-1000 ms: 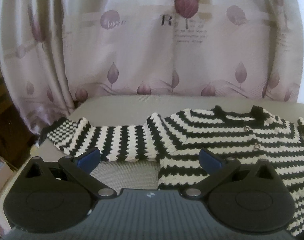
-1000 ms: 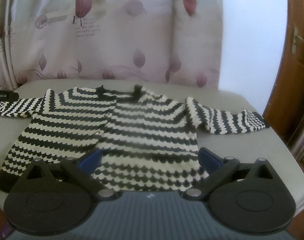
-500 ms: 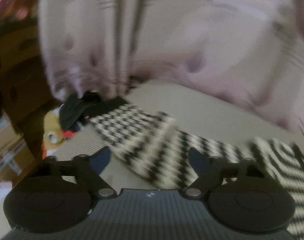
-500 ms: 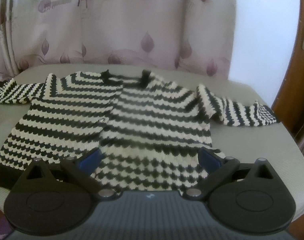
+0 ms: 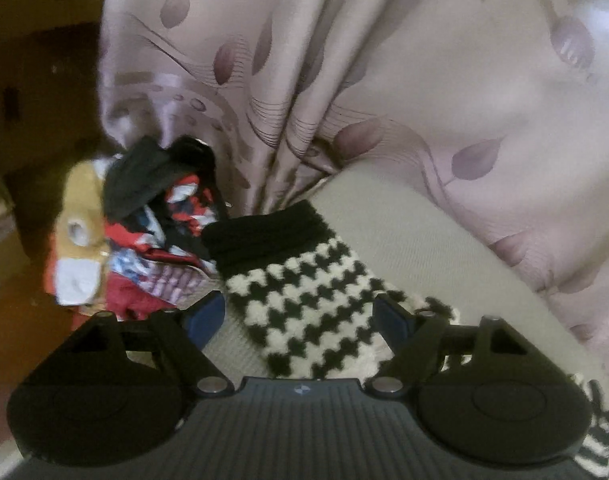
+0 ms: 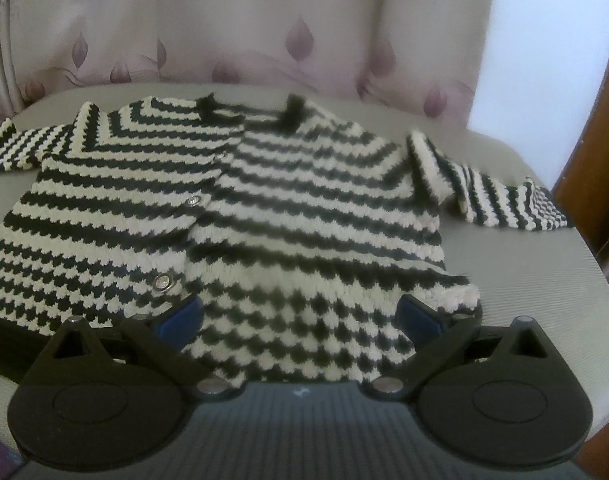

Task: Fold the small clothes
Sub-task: 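Grasp the cardigan sleeve cuff with the left gripper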

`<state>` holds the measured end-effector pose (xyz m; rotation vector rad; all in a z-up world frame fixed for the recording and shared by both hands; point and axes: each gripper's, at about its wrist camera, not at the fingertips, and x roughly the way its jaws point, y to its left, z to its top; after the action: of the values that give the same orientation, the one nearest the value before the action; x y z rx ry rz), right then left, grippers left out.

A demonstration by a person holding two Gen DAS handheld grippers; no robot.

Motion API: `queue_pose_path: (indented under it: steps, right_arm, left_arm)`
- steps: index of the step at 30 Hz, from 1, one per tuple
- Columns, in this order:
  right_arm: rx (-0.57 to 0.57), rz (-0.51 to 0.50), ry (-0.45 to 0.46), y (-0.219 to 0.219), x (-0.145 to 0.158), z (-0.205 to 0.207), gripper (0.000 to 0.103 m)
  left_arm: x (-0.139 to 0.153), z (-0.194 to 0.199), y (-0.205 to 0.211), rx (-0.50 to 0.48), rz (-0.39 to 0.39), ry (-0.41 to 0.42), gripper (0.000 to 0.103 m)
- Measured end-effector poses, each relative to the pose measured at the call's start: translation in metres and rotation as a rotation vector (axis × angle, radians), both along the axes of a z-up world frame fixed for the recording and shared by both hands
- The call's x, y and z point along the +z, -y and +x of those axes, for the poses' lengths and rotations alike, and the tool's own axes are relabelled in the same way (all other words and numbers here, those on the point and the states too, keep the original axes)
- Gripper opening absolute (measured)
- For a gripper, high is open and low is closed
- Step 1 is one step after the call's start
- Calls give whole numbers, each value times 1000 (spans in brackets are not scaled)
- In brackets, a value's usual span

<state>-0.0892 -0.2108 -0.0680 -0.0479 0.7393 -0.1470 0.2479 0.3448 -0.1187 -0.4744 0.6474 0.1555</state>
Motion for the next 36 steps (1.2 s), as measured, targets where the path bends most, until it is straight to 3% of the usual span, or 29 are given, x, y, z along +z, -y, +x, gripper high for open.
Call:
queue_pose_path:
  steps: [1, 3, 4, 5, 8, 13, 22, 25, 29, 33, 36]
  right_arm:
    - [0, 0, -5, -1, -1, 1, 103]
    - [-1, 1, -12, -2, -3, 4, 103]
    - [-1, 3, -17, -2, -4, 6, 103]
    - [0, 6, -22, -3, -6, 7, 103]
    - [7, 14, -31, -7, -8, 10, 103]
    - [15, 12, -14, -10, -3, 8, 103]
    - [7, 49, 23, -2, 3, -7, 103]
    - [-11, 71, 41, 9, 5, -14, 103]
    - [-98, 163, 96, 56, 13, -25, 103]
    - [-196, 320, 147, 130, 13, -35, 103]
    - [-277, 440, 174, 191, 5, -37, 103]
  left_arm:
    - [-1, 2, -1, -7, -12, 6, 80]
    - [-3, 4, -1, 3, -7, 17, 63]
    - [-5, 6, -2, 15, -5, 13, 30]
    - [-8, 9, -4, 23, -16, -2, 6]
    - [-13, 1, -13, 55, -98, 33, 6]
    - [0, -28, -5, 125, -70, 93, 6]
    - [91, -80, 43, 127, 13, 293, 6]
    - [108, -97, 53, 174, 17, 327, 6]
    - [99, -112, 58, 278, 53, 282, 6]
    - [66, -118, 55, 402, 93, 144, 6]
    - [46, -133, 55, 486, 114, 105, 7]
